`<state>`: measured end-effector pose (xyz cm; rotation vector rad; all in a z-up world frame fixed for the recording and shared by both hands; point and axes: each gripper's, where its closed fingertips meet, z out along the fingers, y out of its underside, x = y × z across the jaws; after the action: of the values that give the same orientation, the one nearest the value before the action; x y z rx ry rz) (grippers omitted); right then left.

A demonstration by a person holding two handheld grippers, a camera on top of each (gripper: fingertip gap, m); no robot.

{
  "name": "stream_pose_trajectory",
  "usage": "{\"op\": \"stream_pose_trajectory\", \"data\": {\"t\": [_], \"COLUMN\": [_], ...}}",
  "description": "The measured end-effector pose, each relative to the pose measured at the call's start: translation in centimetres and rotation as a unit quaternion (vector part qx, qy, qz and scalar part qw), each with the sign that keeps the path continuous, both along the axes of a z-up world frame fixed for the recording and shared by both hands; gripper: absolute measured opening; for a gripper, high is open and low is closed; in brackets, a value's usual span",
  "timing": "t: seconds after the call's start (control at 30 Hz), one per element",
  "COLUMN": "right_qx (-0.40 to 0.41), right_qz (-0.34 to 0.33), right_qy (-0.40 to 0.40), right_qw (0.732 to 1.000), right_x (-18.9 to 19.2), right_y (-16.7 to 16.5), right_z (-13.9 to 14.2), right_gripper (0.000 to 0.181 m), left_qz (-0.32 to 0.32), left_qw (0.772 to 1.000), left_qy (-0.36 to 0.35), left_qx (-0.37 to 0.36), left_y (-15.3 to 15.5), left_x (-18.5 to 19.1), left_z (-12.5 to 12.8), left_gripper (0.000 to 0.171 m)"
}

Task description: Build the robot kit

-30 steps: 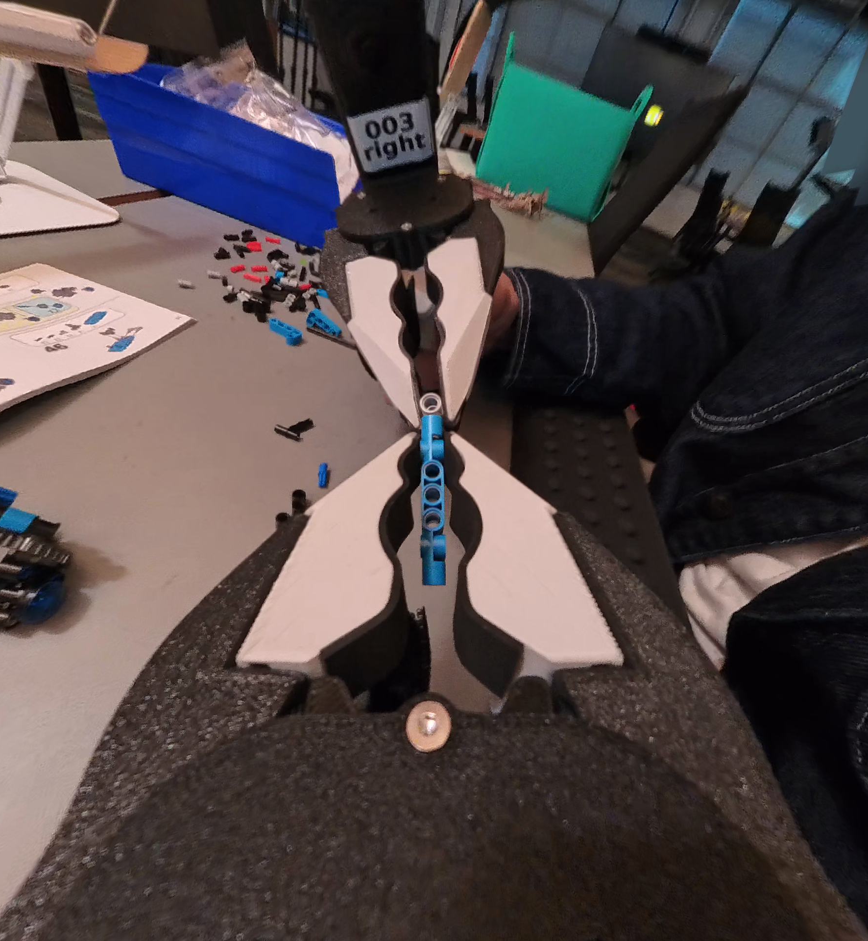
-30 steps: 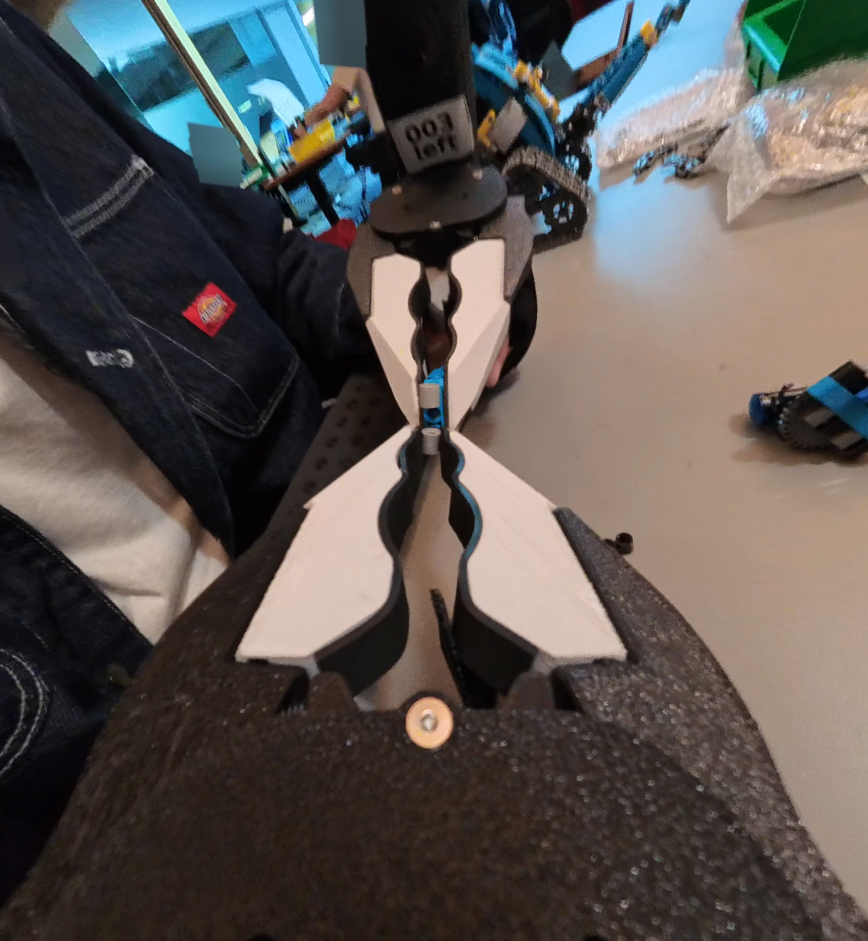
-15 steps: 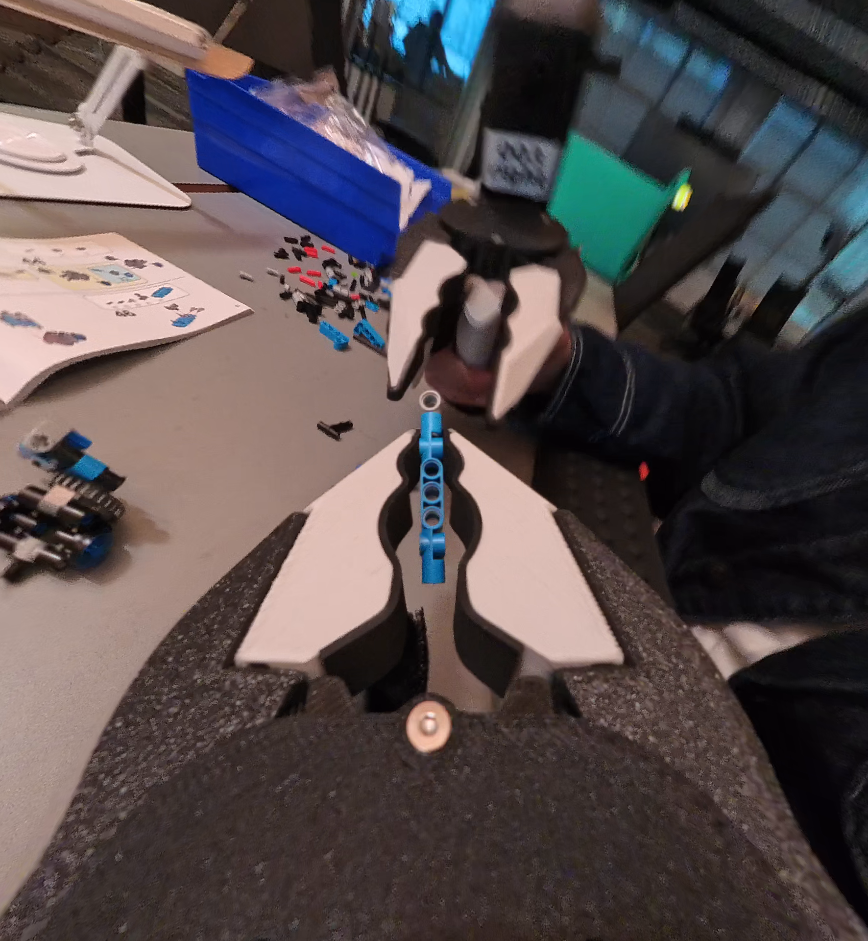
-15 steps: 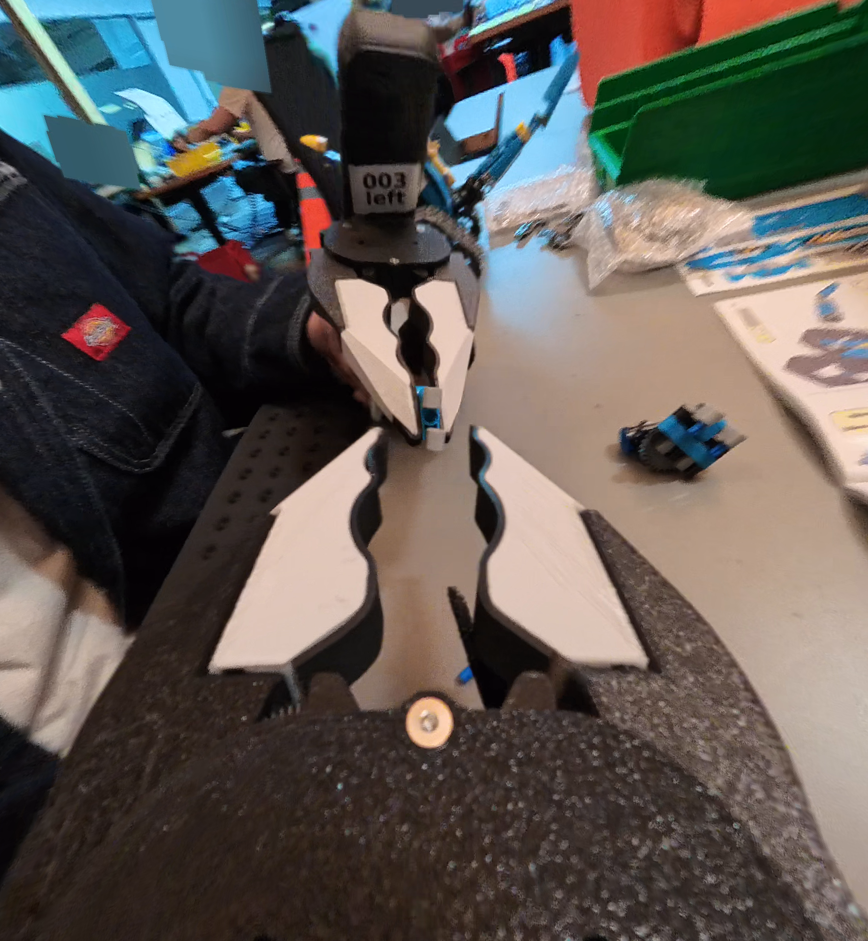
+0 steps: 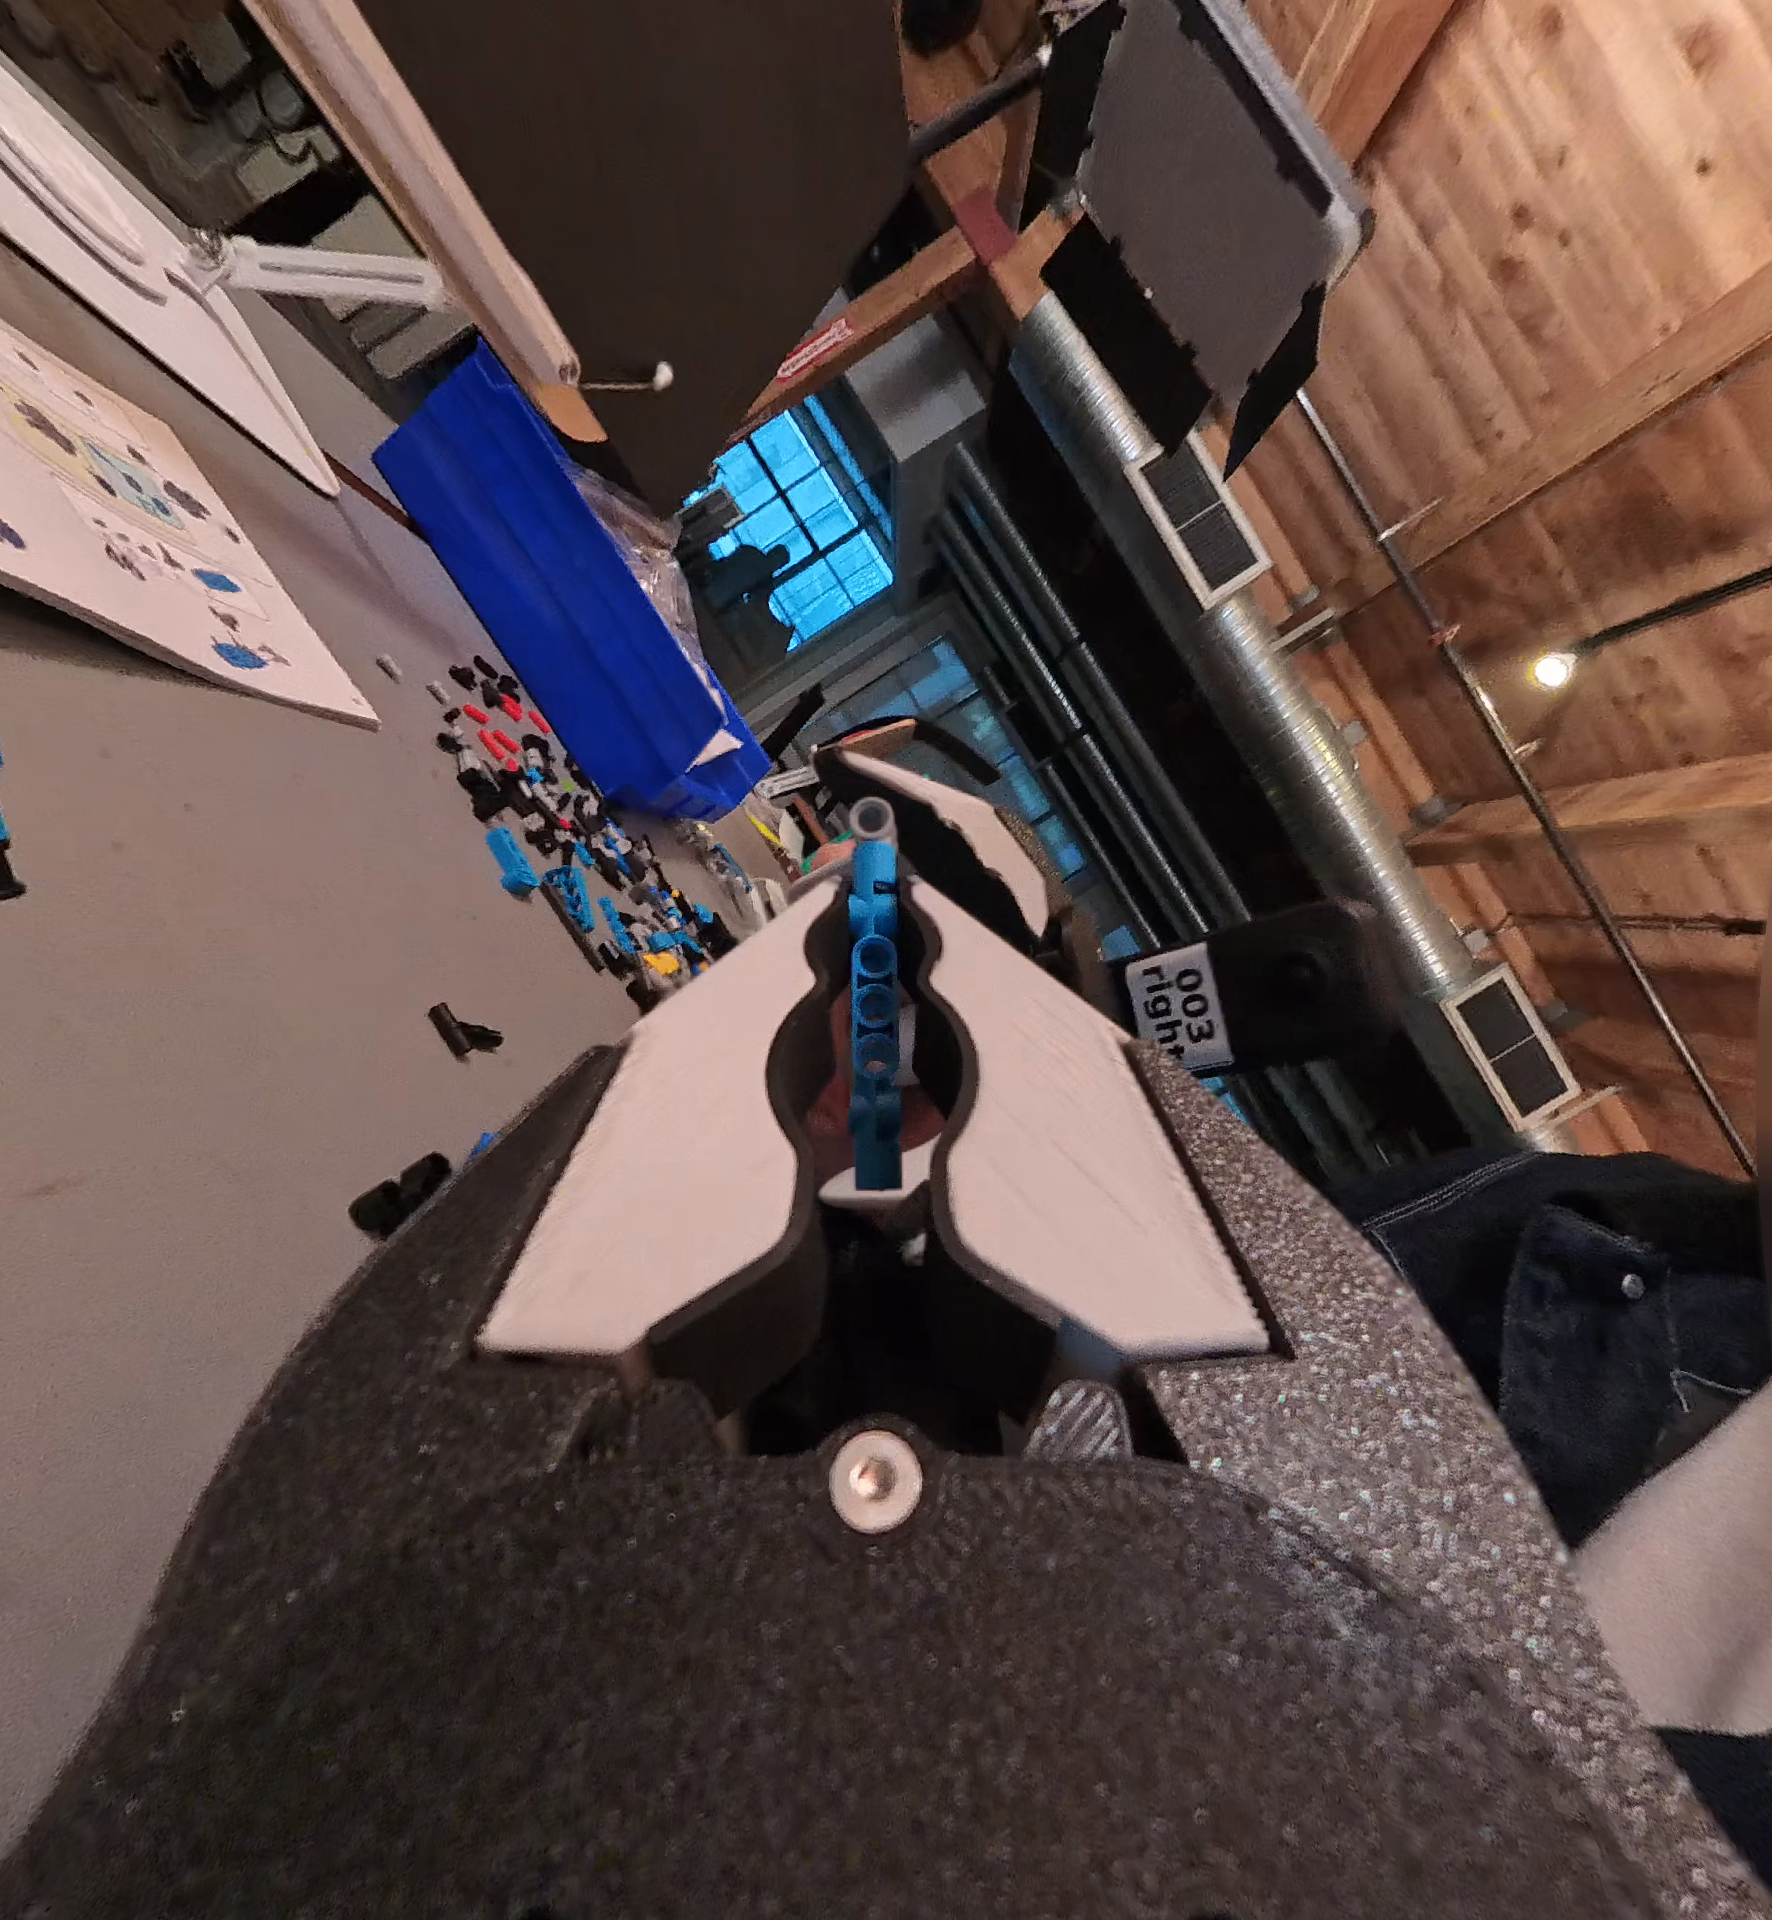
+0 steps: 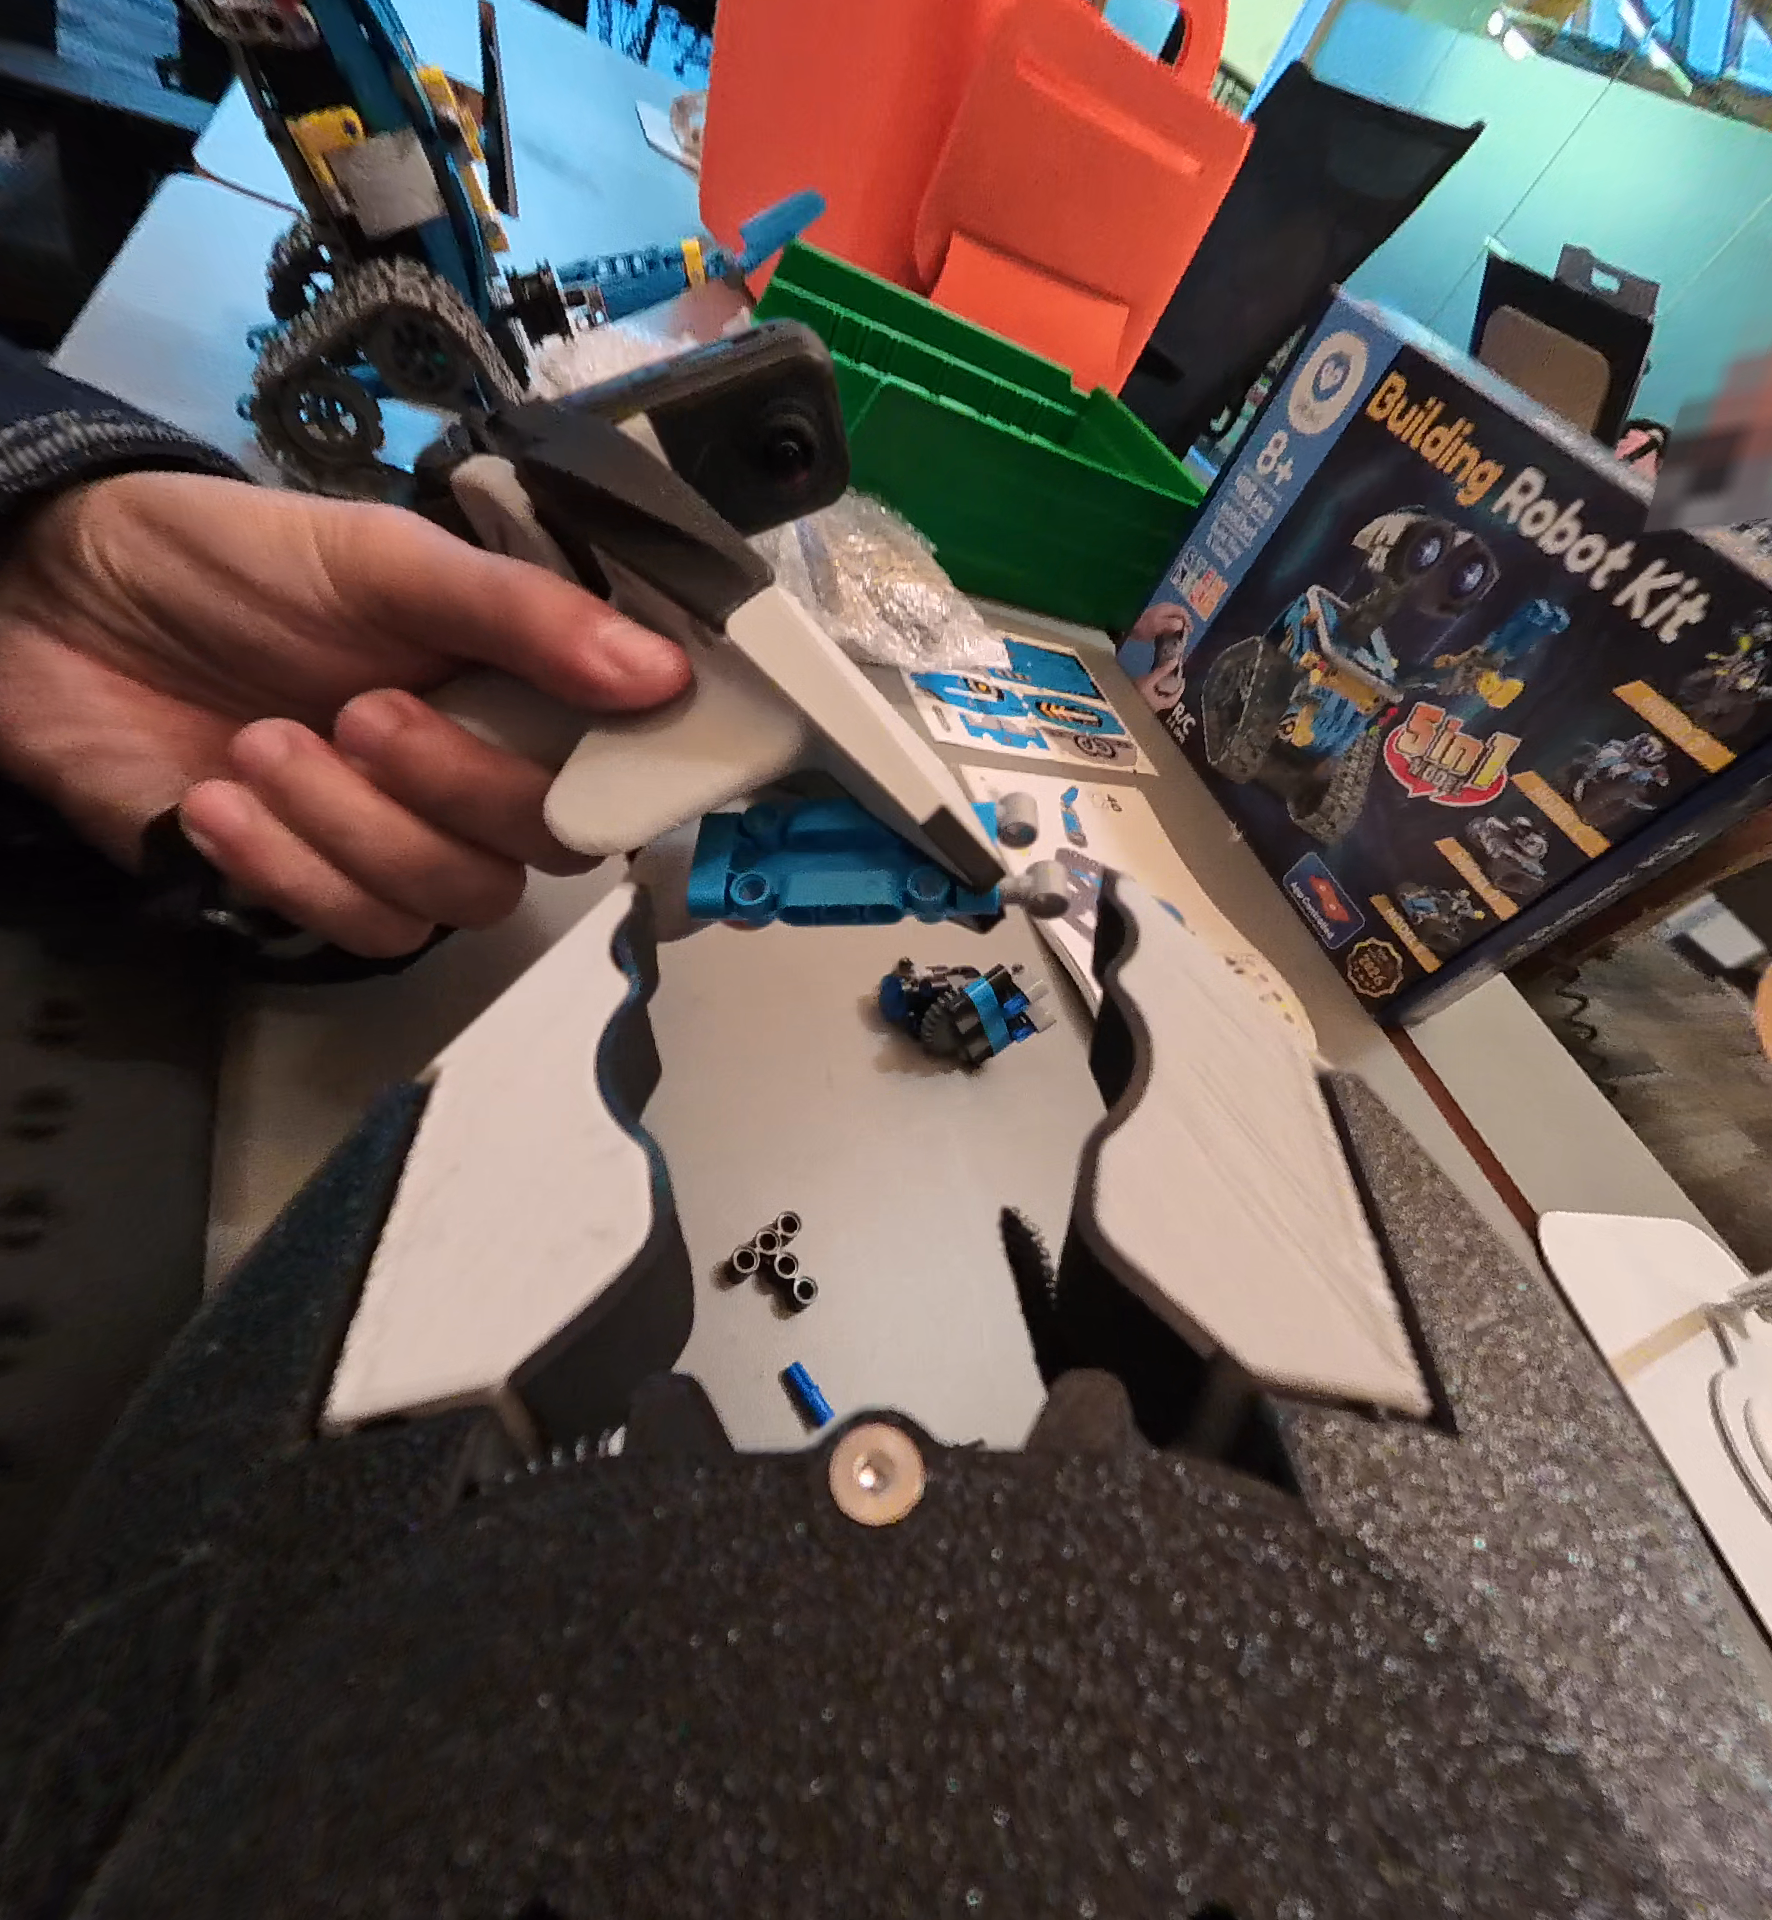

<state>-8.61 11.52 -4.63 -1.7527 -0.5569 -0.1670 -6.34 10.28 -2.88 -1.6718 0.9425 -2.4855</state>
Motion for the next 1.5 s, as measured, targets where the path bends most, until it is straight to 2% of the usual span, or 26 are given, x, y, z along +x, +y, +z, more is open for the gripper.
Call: {"op": "stream_pose_trajectory", "data": {"t": [0.1,0.2,0.43,0.57,0.77,0.83,0.93,1.07,1.13,1.2,1.27,1.33,1.4,1.47,1.5], "right_qx": [-0.001,-0.001,0.007,0.010,0.016,0.010,0.038,0.024,0.015,-0.013,-0.042,-0.076,-0.076,-0.064,-0.070], "right_qz": [0.001,0.002,0.010,0.025,0.034,0.036,0.019,0.022,0.036,0.060,0.073,0.125,0.151,0.152,0.153], "right_qy": [-0.009,-0.014,-0.045,-0.026,-0.023,-0.010,-0.015,0.011,0.066,0.171,0.302,0.407,0.455,0.461,0.459], "right_qw": [1.000,1.000,0.999,0.999,0.999,0.999,0.999,0.999,0.997,0.983,0.950,0.902,0.874,0.872,0.872], "right_x": [0.0,0.0,-0.4,-0.9,-0.9,-0.7,0.1,0.5,0.9,1.7,2.8,2.6,2.6,3.0,2.8], "right_y": [-0.1,-0.2,-0.4,-0.6,-0.9,-0.9,-0.9,-0.9,-1.2,-1.6,-1.7,-2.3,-2.7,-2.7,-2.7], "right_z": [0.0,0.0,0.0,0.5,0.9,0.6,1.2,0.6,0.8,1.0,1.2,1.5,1.9,2.2,2.0], "right_gripper": [0.073,0.072,0.068,0.066,0.066,0.066,0.067,0.070,0.074,0.066,0.060,0.036,0.025,0.017,0.019], "left_qz": [-0.005,-0.005,-0.046,-0.074,-0.080,-0.072,-0.065,-0.053,-0.037,-0.042,-0.044,-0.044,-0.042,-0.042,-0.043], "left_qw": [1.000,1.000,0.997,0.992,0.992,0.995,0.997,0.993,0.985,0.976,0.970,0.974,0.978,0.980,0.979], "left_qy": [0.000,0.001,-0.007,-0.019,-0.028,-0.020,-0.023,-0.007,0.020,0.016,0.006,-0.007,-0.011,-0.009,-0.010], "left_qx": [0.008,0.013,-0.054,-0.098,-0.091,-0.066,0.019,0.105,0.169,0.212,0.240,0.224,0.203,0.196,0.199], "left_y": [-0.3,-0.4,-0.6,-0.8,-1.1,-1.1,-2.0,-2.2,-1.8,-2.1,-2.6,-2.7,-2.2,-2.1,-2.2], "left_x": [0.0,0.0,-0.4,-0.7,-0.8,-0.6,-0.9,-0.9,-0.7,-0.9,-0.9,-1.0,-1.0,-1.0,-1.0], "left_z": [-0.1,-0.1,0.2,0.6,1.0,0.7,0.5,-0.6,-2.1,-2.4,-2.4,-1.8,-1.5,-1.5,-1.5], "left_gripper": [0.007,0.005,0.007,0.006,0.007,0.008,0.011,0.006,0.007,0.007,0.007,0.007,0.007,0.007,0.007]}}
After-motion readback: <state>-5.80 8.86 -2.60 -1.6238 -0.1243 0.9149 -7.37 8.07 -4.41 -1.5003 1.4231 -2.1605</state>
